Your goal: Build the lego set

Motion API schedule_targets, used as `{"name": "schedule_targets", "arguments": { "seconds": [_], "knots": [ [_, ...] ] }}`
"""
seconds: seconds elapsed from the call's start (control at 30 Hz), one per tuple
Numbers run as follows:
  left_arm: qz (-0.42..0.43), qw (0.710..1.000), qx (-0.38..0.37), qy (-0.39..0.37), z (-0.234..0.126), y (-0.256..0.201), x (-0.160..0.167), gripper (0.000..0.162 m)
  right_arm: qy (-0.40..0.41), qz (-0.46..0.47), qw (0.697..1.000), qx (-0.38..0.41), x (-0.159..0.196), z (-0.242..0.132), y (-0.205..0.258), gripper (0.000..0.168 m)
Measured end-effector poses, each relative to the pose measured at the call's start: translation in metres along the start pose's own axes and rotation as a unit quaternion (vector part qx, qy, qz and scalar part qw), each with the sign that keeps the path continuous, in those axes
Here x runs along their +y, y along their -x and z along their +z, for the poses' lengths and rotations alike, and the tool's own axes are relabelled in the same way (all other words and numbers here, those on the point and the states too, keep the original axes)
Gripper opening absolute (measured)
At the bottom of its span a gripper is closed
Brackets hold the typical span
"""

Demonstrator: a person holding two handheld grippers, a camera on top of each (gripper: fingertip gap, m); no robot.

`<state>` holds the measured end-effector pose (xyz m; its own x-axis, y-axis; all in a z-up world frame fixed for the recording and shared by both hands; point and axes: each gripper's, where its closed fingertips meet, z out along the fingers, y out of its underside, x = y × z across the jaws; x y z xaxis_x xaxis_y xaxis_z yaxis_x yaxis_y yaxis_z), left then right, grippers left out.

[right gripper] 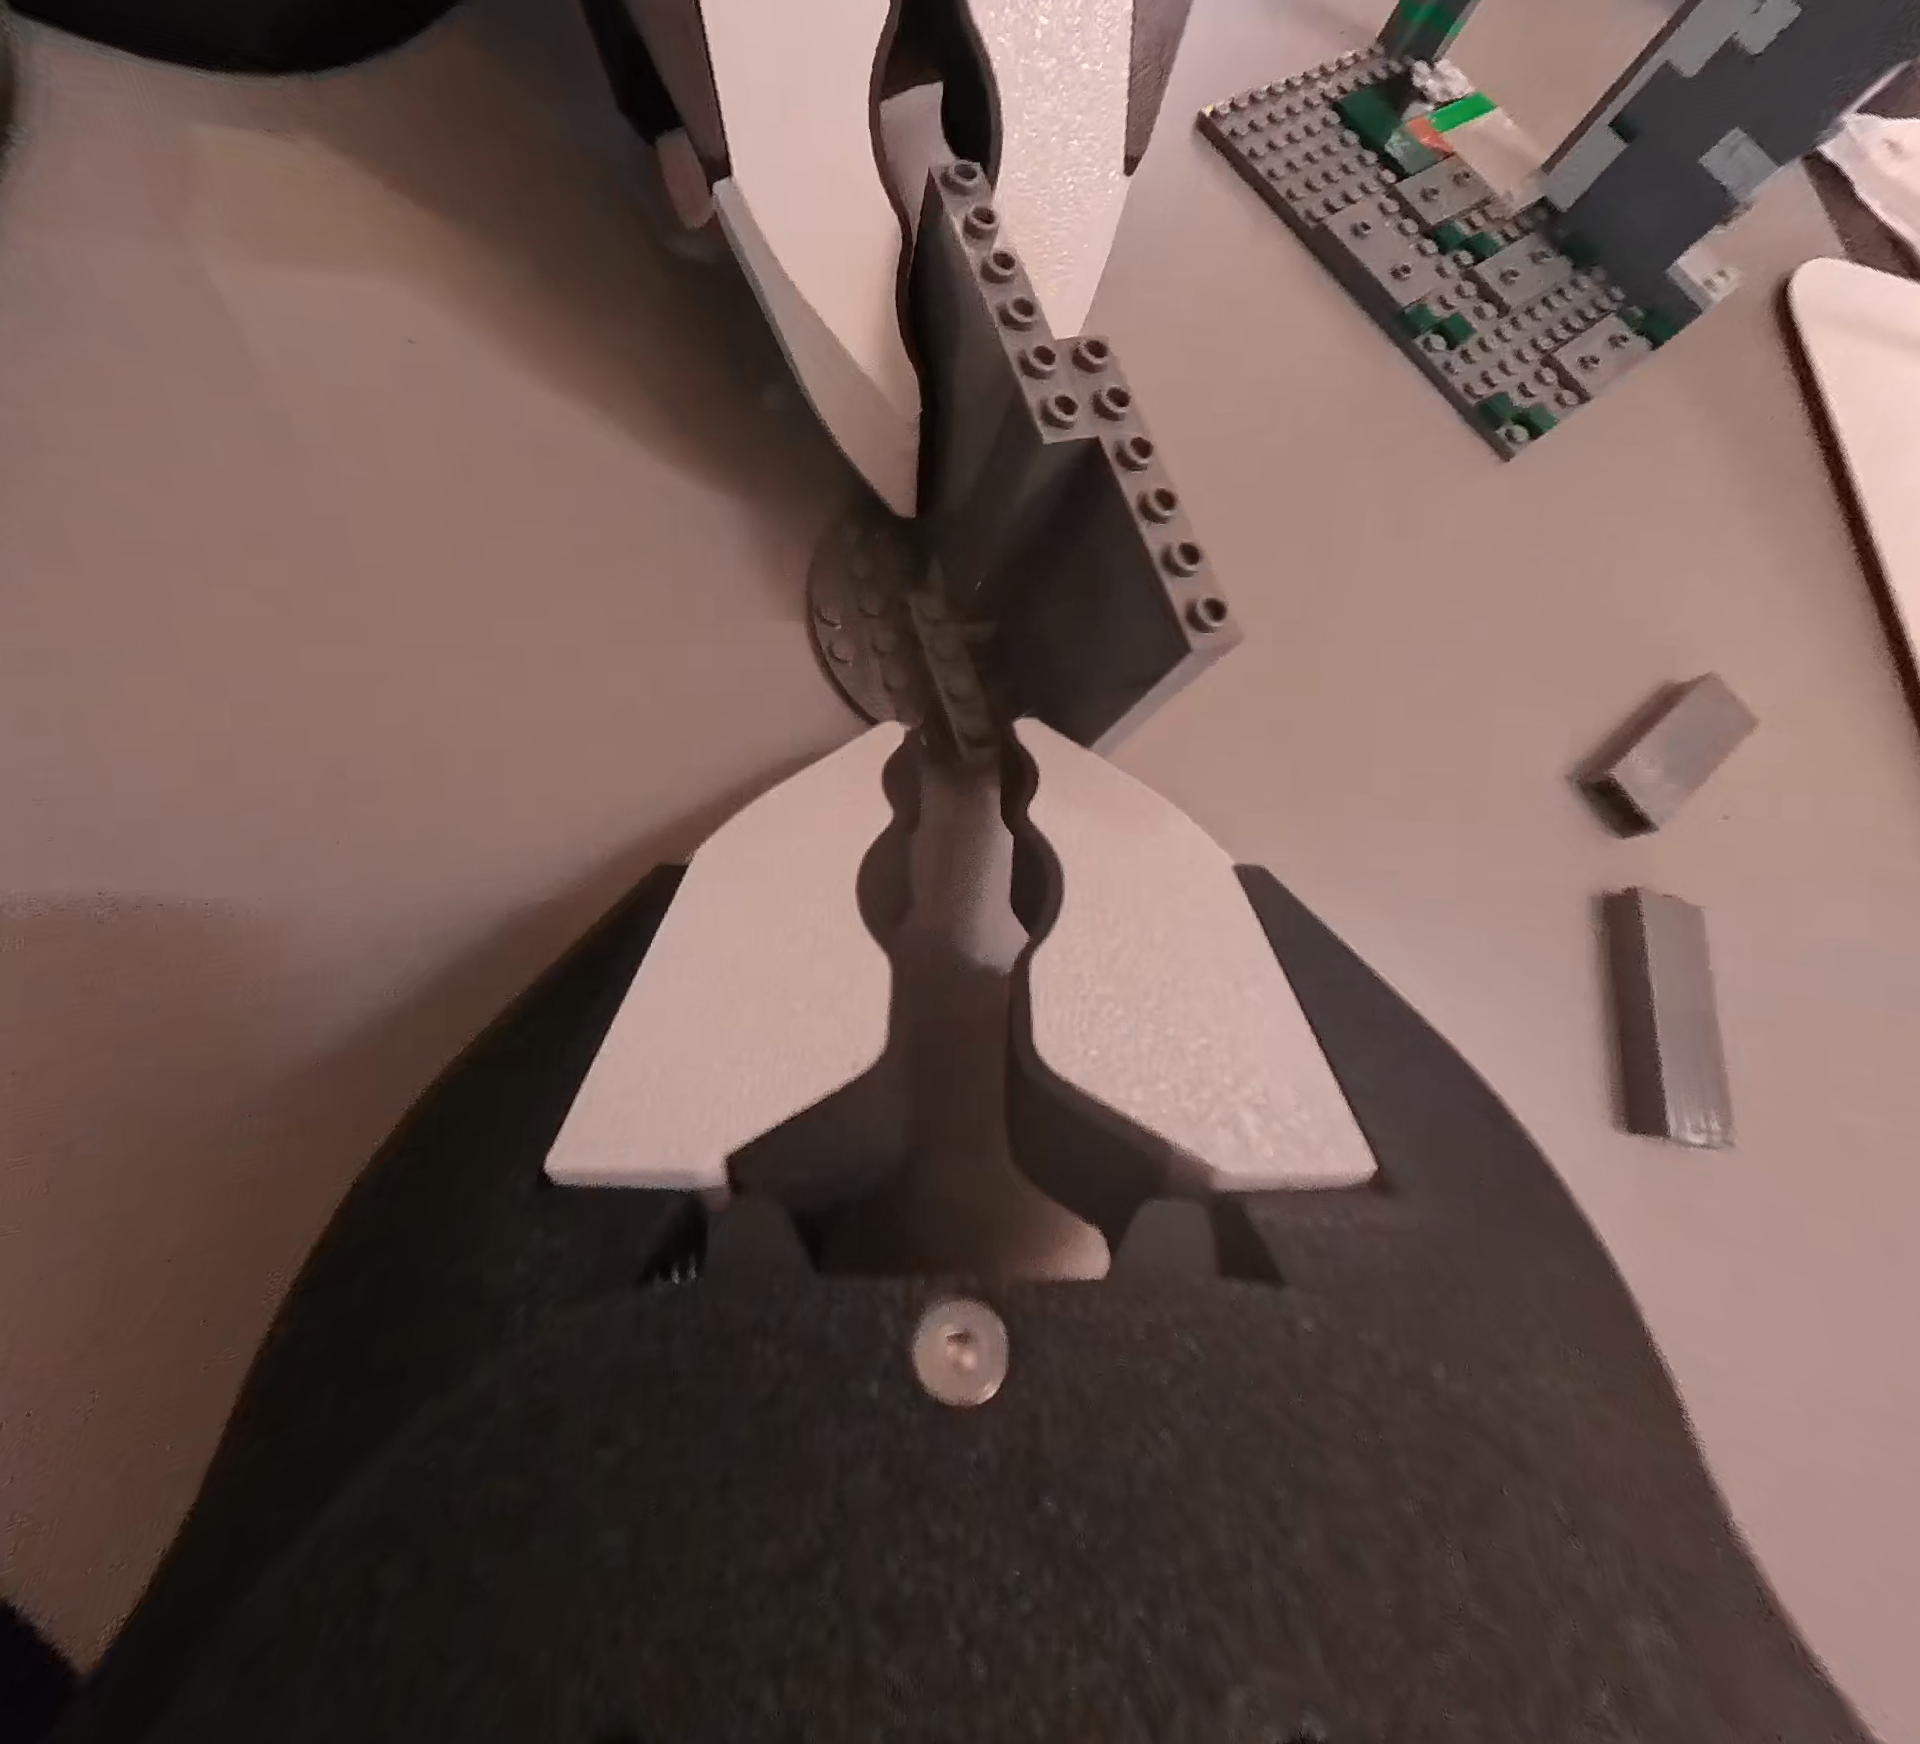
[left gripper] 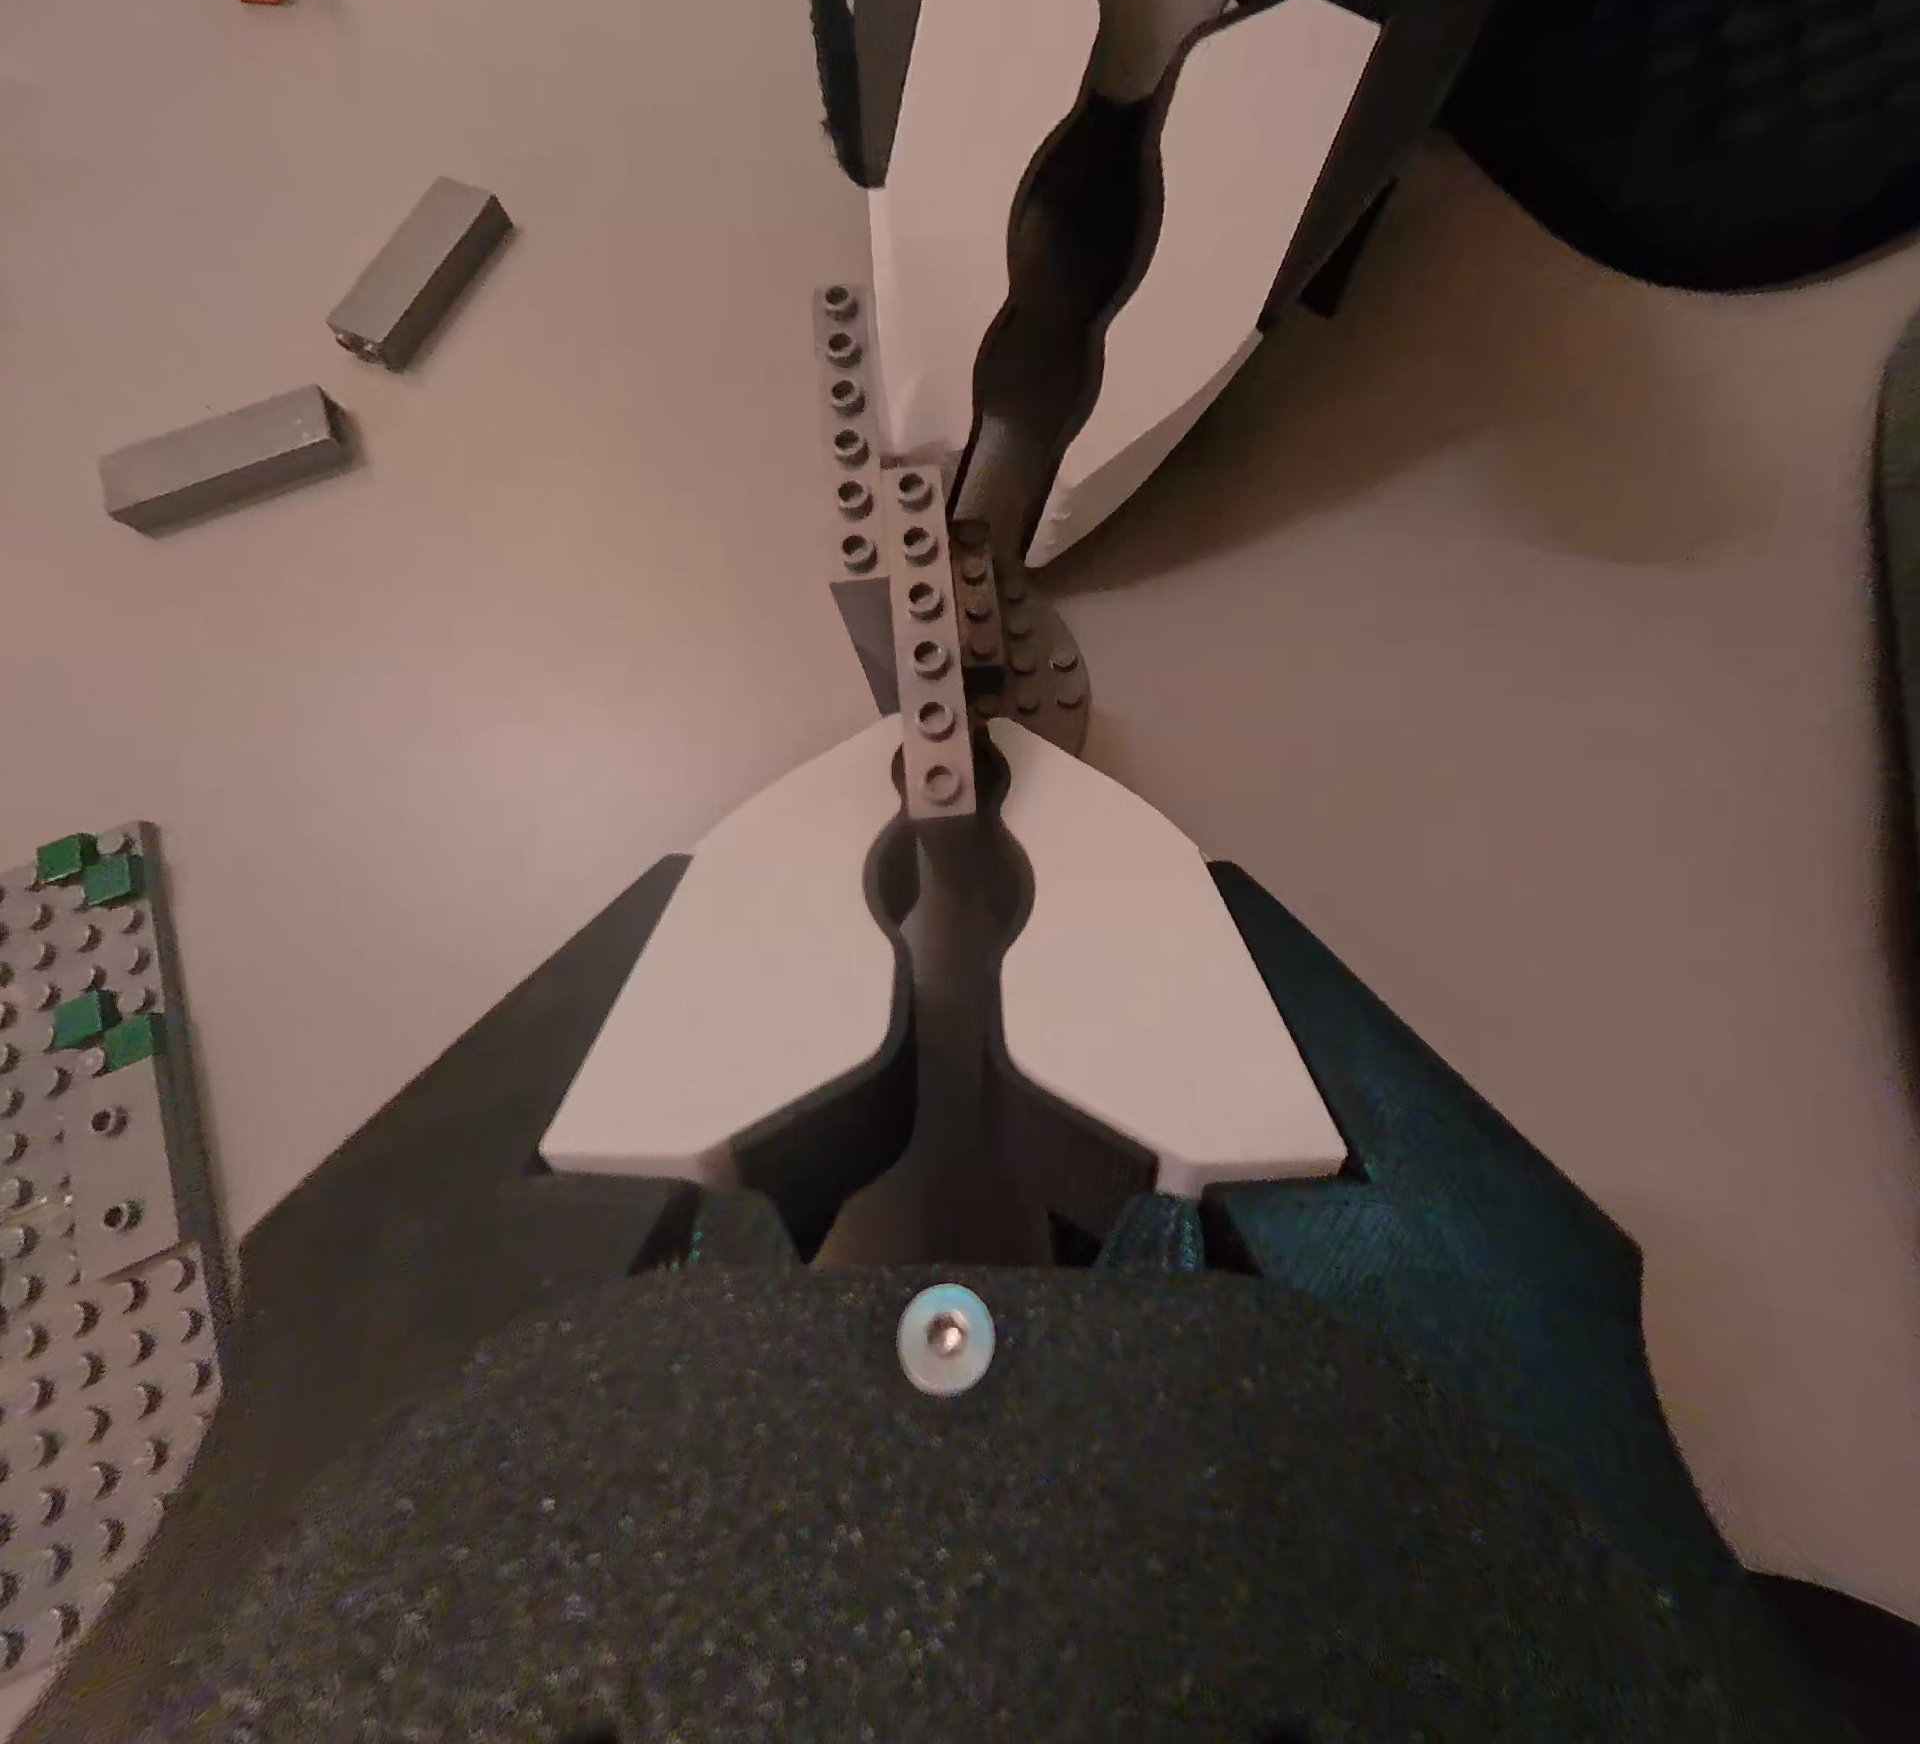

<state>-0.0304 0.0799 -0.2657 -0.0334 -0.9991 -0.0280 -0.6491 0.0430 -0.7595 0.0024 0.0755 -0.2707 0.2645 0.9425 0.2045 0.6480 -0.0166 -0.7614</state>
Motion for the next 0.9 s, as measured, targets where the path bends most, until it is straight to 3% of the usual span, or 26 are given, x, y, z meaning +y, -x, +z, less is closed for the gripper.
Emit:
{"name": "schedule_targets", "arguments": {
  "seconds": [0.3, 0.57, 0.9],
  "knots": [
    [-0.001, 1.0, -0.001, 0.001, -0.002, 0.001, 0.002, 0.007, 0.003, -0.003, 1.0, 0.001, -0.003, 0.004, -0.001, 0.008],
    [-0.032, 0.999, -0.005, 0.007, -0.003, 0.003, 0.004, 0.009, 0.017, -0.159, 0.983, 0.095, -0.006, 0.005, 0.003, 0.007],
    [-0.059, 0.998, -0.007, 0.014, 0.002, 0.002, 0.002, 0.009, -0.008, -0.252, 0.962, 0.103, -0.023, 0.004, 0.02, 0.0]
  ]
}}
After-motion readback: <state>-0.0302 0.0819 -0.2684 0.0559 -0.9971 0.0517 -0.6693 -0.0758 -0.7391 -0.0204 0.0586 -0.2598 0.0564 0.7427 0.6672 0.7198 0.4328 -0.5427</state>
